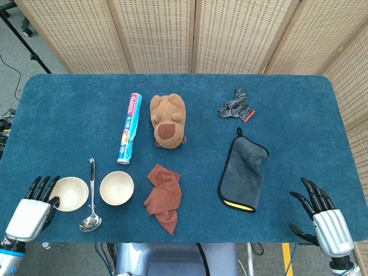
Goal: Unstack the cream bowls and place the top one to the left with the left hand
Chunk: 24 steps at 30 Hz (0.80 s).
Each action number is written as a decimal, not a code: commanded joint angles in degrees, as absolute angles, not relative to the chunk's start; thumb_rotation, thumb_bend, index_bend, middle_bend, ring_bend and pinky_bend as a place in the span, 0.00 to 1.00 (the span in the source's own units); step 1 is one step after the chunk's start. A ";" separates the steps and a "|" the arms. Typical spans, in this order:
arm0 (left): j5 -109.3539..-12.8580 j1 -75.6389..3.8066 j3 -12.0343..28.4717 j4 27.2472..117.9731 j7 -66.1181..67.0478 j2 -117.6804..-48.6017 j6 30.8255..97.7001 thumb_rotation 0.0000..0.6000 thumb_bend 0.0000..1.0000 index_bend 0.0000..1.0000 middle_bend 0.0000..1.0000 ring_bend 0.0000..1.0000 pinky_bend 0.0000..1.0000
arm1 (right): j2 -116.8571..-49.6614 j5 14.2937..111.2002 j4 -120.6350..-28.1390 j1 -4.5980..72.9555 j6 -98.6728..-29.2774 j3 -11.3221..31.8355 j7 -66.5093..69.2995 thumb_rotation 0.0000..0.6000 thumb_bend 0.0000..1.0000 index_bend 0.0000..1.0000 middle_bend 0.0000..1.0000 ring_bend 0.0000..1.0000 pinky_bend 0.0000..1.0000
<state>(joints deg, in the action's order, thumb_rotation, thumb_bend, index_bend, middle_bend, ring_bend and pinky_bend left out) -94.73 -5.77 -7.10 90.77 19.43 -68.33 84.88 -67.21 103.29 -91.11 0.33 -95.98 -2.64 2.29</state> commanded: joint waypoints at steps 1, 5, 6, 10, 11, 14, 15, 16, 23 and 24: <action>-94.80 -5.70 -7.17 90.45 19.47 -68.47 84.64 1.00 0.48 0.82 0.10 0.00 0.04 | -67.21 103.22 -91.09 0.34 -95.96 -2.60 2.31 1.00 0.16 0.22 0.00 0.00 0.15; -94.85 -5.50 -7.31 89.57 19.54 -68.92 84.10 1.00 0.48 0.82 0.10 0.00 0.04 | -67.18 103.02 -91.09 0.34 -95.97 -2.49 2.44 1.00 0.16 0.22 0.00 0.00 0.15; -94.76 -5.41 -7.42 89.34 19.42 -69.09 83.84 1.00 0.48 0.82 0.10 0.00 0.04 | -67.18 103.00 -91.08 0.33 -95.99 -2.47 2.46 1.00 0.16 0.22 0.00 0.00 0.15; -94.83 -5.18 -7.71 89.00 19.14 -69.35 83.23 1.00 0.49 0.82 0.10 0.00 0.04 | -67.21 102.84 -91.05 0.31 -95.99 -2.38 2.47 1.00 0.16 0.22 0.00 0.00 0.15; -94.79 -5.13 -7.78 89.08 18.98 -69.33 83.07 1.00 0.49 0.82 0.10 0.00 0.04 | -67.22 102.76 -91.06 0.31 -95.96 -2.35 2.46 1.00 0.16 0.22 0.00 0.00 0.15; -94.36 -5.03 -8.04 89.75 18.28 -69.00 82.30 1.00 0.48 0.82 0.10 0.00 0.04 | -67.22 102.60 -91.09 0.33 -95.90 -2.27 2.48 1.00 0.16 0.22 0.00 0.00 0.15; -94.26 -5.02 -8.09 89.95 18.10 -68.87 82.12 1.00 0.48 0.82 0.10 0.00 0.04 | -67.22 102.58 -91.08 0.33 -95.91 -2.25 2.48 1.00 0.16 0.22 0.00 0.00 0.15; -94.10 -5.02 -8.15 90.25 17.90 -68.66 81.84 1.00 0.48 0.82 0.10 0.00 0.04 | -67.24 102.57 -91.06 0.33 -95.90 -2.23 2.49 1.00 0.16 0.22 0.00 0.00 0.15; -93.78 -5.35 -8.97 92.23 15.62 -66.54 79.65 1.00 0.45 0.82 0.10 0.00 0.04 | -67.30 102.38 -91.07 0.32 -95.94 -2.10 2.54 1.00 0.16 0.22 0.00 0.00 0.15; -93.80 -5.47 -9.13 92.52 15.25 -66.19 79.25 1.00 0.45 0.82 0.10 0.00 0.04 | -67.29 102.37 -91.07 0.31 -95.94 -2.09 2.53 1.00 0.16 0.22 0.00 0.00 0.15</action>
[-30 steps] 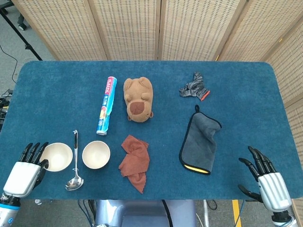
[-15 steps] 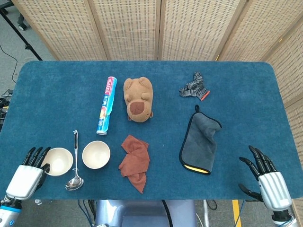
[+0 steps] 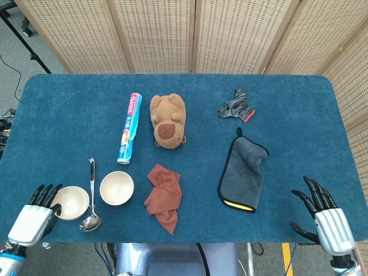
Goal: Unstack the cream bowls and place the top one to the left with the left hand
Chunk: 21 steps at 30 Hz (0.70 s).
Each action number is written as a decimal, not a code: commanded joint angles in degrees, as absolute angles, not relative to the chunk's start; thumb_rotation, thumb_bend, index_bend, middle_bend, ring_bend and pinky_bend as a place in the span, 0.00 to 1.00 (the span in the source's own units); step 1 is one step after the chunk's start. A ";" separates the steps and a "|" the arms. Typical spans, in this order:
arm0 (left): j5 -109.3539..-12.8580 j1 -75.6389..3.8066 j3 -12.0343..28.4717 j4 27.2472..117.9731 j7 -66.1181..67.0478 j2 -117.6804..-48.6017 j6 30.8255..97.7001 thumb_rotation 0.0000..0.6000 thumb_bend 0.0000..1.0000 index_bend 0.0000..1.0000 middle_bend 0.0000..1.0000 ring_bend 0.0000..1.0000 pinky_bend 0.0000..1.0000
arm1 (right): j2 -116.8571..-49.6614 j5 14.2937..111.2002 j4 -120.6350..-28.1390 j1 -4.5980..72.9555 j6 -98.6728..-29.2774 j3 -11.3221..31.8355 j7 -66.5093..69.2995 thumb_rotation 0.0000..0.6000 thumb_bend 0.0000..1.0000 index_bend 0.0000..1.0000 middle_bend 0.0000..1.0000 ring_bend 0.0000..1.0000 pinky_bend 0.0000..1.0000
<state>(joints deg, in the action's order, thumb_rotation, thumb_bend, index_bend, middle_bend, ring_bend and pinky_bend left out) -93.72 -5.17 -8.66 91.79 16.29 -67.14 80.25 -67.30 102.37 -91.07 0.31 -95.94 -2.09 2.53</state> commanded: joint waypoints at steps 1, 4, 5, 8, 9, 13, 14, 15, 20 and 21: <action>-93.83 -5.62 -9.27 92.89 14.84 -65.75 78.83 1.00 0.44 0.82 0.10 0.00 0.04 | -67.29 102.35 -91.07 0.31 -95.91 -2.09 2.52 1.00 0.16 0.22 0.00 0.00 0.15; -94.14 -5.92 -9.49 93.41 14.39 -64.88 78.18 1.00 0.42 0.82 0.10 0.00 0.04 | -67.26 102.41 -91.08 0.31 -95.94 -2.10 2.56 1.00 0.16 0.22 0.00 0.00 0.15; -94.26 -5.96 -9.52 93.51 14.29 -64.70 78.12 1.00 0.41 0.81 0.10 0.00 0.04 | -67.26 102.41 -91.07 0.31 -95.97 -2.09 2.58 1.00 0.16 0.22 0.00 0.00 0.15; -94.58 -6.03 -9.60 93.63 13.99 -64.28 77.99 1.00 0.38 0.77 0.09 0.00 0.04 | -67.24 102.40 -91.06 0.29 -96.03 -2.07 2.70 1.00 0.16 0.22 0.00 0.00 0.15; -94.62 -6.06 -9.63 93.68 13.90 -64.15 77.89 1.00 0.38 0.75 0.08 0.00 0.04 | -67.23 102.39 -91.06 0.28 -96.06 -2.05 2.72 1.00 0.16 0.22 0.00 0.00 0.15; -94.77 -6.32 -10.05 94.15 13.65 -63.23 76.87 1.00 0.33 0.67 0.06 0.00 0.04 | -67.19 102.38 -91.01 0.26 -96.13 -2.03 2.90 1.00 0.16 0.22 0.00 0.00 0.15; -94.83 -6.36 -10.11 94.21 13.70 -63.07 76.70 1.00 0.32 0.65 0.05 0.00 0.04 | -67.19 102.38 -91.00 0.25 -96.15 -2.03 2.92 1.00 0.16 0.22 0.00 0.00 0.15; -94.88 -6.40 -10.20 94.26 13.77 -62.93 76.51 1.00 0.31 0.63 0.04 0.00 0.04 | -67.18 102.38 -91.00 0.25 -96.15 -2.03 2.93 1.00 0.16 0.22 0.00 0.00 0.15; -95.12 -6.38 -10.43 94.62 14.03 -62.49 76.05 1.00 0.27 0.56 0.02 0.00 0.04 | -67.17 102.48 -91.03 0.24 -96.19 -2.06 2.97 1.00 0.16 0.22 0.00 0.00 0.15; -95.11 -6.40 -10.44 94.68 14.03 -62.43 75.94 1.00 0.27 0.56 0.02 0.00 0.04 | -67.16 102.49 -91.04 0.23 -96.22 -2.06 2.98 1.00 0.16 0.22 0.00 0.00 0.15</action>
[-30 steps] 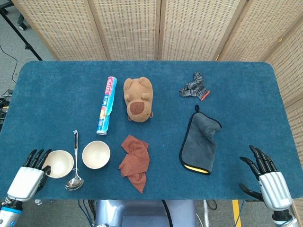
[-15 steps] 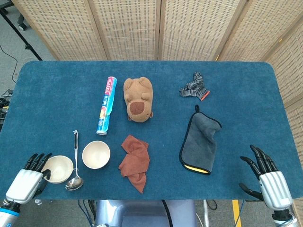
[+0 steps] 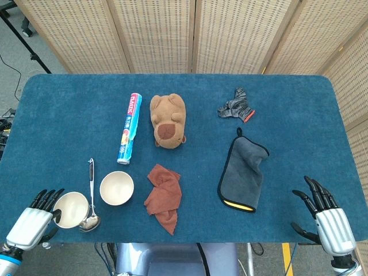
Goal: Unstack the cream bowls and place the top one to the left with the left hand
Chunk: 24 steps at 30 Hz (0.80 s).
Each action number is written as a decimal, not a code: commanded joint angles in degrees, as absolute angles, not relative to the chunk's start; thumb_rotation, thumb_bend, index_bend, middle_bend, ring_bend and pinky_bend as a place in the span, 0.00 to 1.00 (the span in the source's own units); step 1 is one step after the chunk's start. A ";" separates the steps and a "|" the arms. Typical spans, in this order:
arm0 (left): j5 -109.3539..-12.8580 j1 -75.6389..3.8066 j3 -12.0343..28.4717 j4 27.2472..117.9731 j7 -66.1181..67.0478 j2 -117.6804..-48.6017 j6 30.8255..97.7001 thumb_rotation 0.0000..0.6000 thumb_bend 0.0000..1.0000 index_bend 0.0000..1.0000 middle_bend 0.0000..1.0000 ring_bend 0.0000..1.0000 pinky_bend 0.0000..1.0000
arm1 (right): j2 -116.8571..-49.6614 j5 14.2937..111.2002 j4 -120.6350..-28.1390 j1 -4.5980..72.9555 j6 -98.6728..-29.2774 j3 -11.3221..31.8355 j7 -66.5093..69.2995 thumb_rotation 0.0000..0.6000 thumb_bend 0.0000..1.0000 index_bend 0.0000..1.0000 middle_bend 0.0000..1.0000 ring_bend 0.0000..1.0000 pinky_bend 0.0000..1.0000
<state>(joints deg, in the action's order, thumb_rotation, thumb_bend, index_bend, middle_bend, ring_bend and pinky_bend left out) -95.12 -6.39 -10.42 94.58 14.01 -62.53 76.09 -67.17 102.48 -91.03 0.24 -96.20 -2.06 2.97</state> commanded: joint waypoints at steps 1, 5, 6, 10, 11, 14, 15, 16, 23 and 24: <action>-95.05 -6.44 -10.38 94.69 14.15 -62.40 75.84 1.00 0.27 0.56 0.02 0.00 0.04 | -67.15 102.48 -91.05 0.22 -96.24 -2.04 3.01 1.00 0.16 0.22 0.00 0.00 0.15; -94.86 -6.40 -10.37 94.69 14.61 -62.27 75.45 1.00 0.26 0.56 0.02 0.00 0.04 | -67.13 102.42 -91.03 0.20 -96.26 -2.03 3.08 1.00 0.16 0.22 0.00 0.00 0.15; -94.80 -6.41 -10.30 94.72 14.68 -62.25 75.42 1.00 0.26 0.55 0.01 0.00 0.04 | -67.14 102.42 -91.04 0.22 -96.22 -2.01 3.05 1.00 0.16 0.22 0.00 0.00 0.15; -95.00 -6.35 -10.09 95.19 14.22 -61.85 75.86 1.00 0.26 0.47 0.00 0.00 0.04 | -67.15 102.37 -91.06 0.25 -96.16 -1.98 3.04 1.00 0.16 0.22 0.00 0.00 0.15; -95.08 -6.33 -9.96 95.31 14.12 -61.71 76.10 1.00 0.26 0.45 0.00 0.00 0.04 | -67.15 102.38 -91.08 0.25 -96.19 -1.97 3.06 1.00 0.16 0.22 0.00 0.00 0.15; -95.16 -6.24 -9.23 95.84 13.34 -61.28 77.31 1.00 0.26 0.42 0.00 0.00 0.04 | -67.12 102.41 -91.06 0.19 -96.37 -1.93 3.14 1.00 0.16 0.22 0.00 0.00 0.15; -95.15 -6.23 -9.12 95.92 13.17 -61.21 77.48 1.00 0.26 0.41 0.00 0.00 0.04 | -67.11 102.41 -91.06 0.19 -96.37 -1.94 3.16 1.00 0.16 0.22 0.00 0.00 0.15; -95.10 -6.23 -8.89 96.06 12.95 -61.12 77.77 1.00 0.26 0.41 0.00 0.00 0.04 | -67.10 102.40 -91.06 0.19 -96.37 -1.94 3.18 1.00 0.16 0.22 0.00 0.00 0.15; -93.57 -6.62 -5.34 98.33 9.68 -59.71 81.11 1.00 0.26 0.41 0.00 0.00 0.04 | -67.10 102.51 -91.05 0.17 -96.44 -1.96 3.24 1.00 0.16 0.22 0.00 0.00 0.15; -93.12 -6.62 -4.61 98.33 9.20 -60.03 81.73 1.00 0.26 0.41 0.00 0.00 0.04 | -67.11 102.57 -91.04 0.18 -96.46 -1.96 3.24 1.00 0.16 0.22 0.00 0.00 0.15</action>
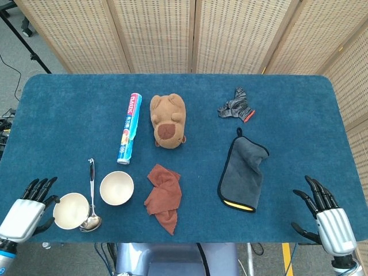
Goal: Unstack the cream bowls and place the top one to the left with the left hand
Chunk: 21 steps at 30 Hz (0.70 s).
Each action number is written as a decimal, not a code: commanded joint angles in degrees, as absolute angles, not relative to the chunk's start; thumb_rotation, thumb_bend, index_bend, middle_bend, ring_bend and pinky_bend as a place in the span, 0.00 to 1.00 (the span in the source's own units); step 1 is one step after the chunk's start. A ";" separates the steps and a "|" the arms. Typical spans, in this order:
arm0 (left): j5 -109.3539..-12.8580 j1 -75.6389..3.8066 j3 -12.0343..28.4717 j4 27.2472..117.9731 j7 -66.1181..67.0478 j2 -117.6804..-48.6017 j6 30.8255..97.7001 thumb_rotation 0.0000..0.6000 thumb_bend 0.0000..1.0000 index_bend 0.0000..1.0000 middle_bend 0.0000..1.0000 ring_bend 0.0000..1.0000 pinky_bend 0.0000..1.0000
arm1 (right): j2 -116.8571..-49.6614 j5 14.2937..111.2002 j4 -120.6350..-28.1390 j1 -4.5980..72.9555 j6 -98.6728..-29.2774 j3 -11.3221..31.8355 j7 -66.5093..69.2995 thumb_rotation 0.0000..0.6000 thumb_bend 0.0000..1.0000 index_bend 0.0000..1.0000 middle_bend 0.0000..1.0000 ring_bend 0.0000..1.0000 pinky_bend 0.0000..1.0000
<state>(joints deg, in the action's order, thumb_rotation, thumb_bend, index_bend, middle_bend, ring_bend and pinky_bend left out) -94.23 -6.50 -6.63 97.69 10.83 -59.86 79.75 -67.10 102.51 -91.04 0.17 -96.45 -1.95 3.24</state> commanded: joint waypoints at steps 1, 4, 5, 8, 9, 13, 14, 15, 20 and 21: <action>-92.63 -6.48 -3.71 98.48 8.22 -60.62 82.79 1.00 0.26 0.41 0.00 0.00 0.04 | -67.14 102.65 -91.01 0.19 -96.50 -1.97 3.25 1.00 0.16 0.22 0.00 0.00 0.15; -90.54 -6.11 -1.11 99.12 4.79 -62.87 85.28 1.00 0.27 0.41 0.00 0.00 0.04 | -67.26 102.72 -90.98 0.24 -96.41 -1.98 3.16 1.00 0.16 0.22 0.00 0.00 0.15; -89.66 -6.10 -0.25 99.43 3.83 -63.76 85.78 1.00 0.28 0.41 0.00 0.00 0.04 | -67.31 102.78 -90.97 0.27 -96.38 -1.99 3.16 1.00 0.16 0.22 0.00 0.00 0.15; -87.67 -6.14 1.52 100.19 1.58 -66.30 86.53 1.00 0.28 0.41 0.00 0.00 0.04 | -67.40 102.95 -91.11 0.39 -96.49 -1.89 3.30 1.00 0.16 0.22 0.00 0.00 0.15; -86.76 -6.09 2.04 100.90 0.48 -67.41 86.62 1.00 0.28 0.41 0.00 0.00 0.04 | -67.46 103.02 -91.27 0.43 -96.67 -1.77 3.51 1.00 0.16 0.22 0.00 0.00 0.15; -85.33 -5.55 2.98 101.75 -1.21 -71.63 87.83 1.00 0.29 0.41 0.00 0.00 0.04 | -67.69 103.02 -91.30 0.65 -96.54 -1.62 3.74 1.00 0.16 0.22 0.00 0.00 0.15; -85.30 -5.31 3.12 101.61 -1.32 -72.71 88.42 1.00 0.28 0.41 0.00 0.00 0.04 | -67.72 102.97 -91.30 0.70 -96.39 -1.65 3.75 1.00 0.16 0.22 0.00 0.00 0.15; -85.35 -5.05 3.19 101.40 -1.42 -73.80 89.03 1.00 0.28 0.41 0.00 0.00 0.04 | -67.74 102.97 -91.31 0.73 -96.28 -1.70 3.77 1.00 0.16 0.22 0.00 0.00 0.15; -85.65 -2.99 2.99 100.01 -4.63 -78.65 92.40 1.00 0.28 0.41 0.00 0.00 0.04 | -68.07 103.51 -91.04 0.85 -96.43 -1.79 3.77 1.00 0.16 0.22 0.00 0.00 0.15; -85.70 -2.62 2.94 99.60 -5.18 -79.28 92.93 1.00 0.29 0.41 0.00 0.00 0.04 | -68.15 103.39 -91.02 0.94 -96.24 -1.75 3.72 1.00 0.16 0.22 0.00 0.00 0.15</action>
